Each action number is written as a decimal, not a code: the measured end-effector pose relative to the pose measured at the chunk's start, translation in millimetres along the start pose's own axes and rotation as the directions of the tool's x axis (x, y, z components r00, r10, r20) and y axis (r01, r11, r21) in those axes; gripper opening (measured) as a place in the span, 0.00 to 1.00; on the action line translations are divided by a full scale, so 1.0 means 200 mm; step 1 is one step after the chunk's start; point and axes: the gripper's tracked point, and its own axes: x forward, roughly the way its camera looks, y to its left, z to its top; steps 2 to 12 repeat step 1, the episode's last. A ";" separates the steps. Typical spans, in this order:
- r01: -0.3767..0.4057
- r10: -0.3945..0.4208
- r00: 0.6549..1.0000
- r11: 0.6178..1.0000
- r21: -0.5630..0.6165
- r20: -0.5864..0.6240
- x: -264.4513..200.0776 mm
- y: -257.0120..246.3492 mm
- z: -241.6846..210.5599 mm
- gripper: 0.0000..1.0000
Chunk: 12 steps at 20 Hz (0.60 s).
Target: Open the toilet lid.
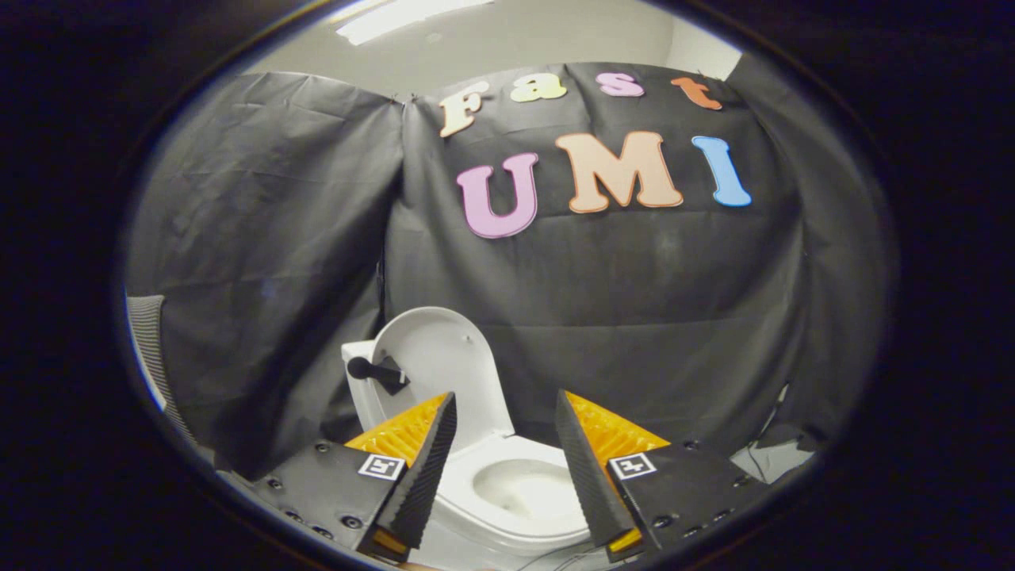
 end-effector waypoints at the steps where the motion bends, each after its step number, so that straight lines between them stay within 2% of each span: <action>1: 0.004 -0.004 1.000 1.000 0.005 -0.014 0.02 -0.03 -0.03 0.79; 12: 0.004 -0.004 1.000 1.000 0.005 -0.014 0.02 -0.03 -0.03 0.79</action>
